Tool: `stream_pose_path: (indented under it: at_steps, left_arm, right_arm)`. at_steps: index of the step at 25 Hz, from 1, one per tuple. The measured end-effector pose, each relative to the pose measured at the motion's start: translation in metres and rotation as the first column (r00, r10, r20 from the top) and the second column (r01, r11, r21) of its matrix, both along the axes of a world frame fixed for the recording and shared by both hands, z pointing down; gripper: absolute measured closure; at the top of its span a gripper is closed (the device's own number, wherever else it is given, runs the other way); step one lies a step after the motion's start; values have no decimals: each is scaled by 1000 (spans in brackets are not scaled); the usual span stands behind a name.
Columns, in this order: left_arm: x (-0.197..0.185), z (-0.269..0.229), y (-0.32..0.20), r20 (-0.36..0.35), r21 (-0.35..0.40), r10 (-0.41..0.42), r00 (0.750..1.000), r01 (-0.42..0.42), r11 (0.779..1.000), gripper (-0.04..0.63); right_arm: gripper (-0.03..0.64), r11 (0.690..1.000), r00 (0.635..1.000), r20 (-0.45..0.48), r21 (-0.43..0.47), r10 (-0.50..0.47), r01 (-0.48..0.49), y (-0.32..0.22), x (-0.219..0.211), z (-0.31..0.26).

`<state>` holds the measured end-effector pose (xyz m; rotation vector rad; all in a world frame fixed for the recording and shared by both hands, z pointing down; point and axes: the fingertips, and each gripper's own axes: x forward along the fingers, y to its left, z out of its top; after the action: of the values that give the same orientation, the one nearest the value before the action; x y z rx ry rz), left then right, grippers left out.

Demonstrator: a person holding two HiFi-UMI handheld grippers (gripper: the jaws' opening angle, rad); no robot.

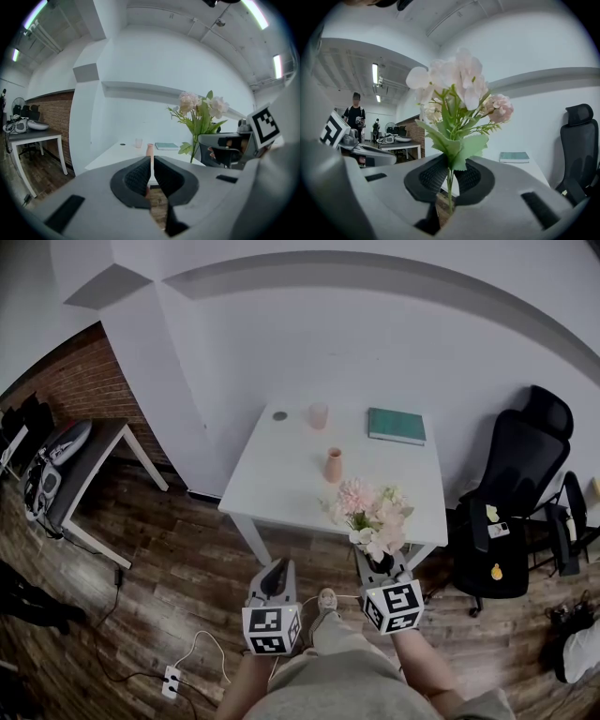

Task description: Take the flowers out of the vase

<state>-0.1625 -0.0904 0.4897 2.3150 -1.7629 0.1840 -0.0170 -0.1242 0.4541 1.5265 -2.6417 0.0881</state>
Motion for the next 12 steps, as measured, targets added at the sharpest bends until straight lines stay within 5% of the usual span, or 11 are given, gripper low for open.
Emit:
stream_pose_path:
  at_steps: [12]
  left_arm:
    - [2,-1,-7,-12,0,10,1000,-10,1000,574]
  right_arm:
    - [580,1000,1000,13,-3,6,-6,-1,-1,-2]
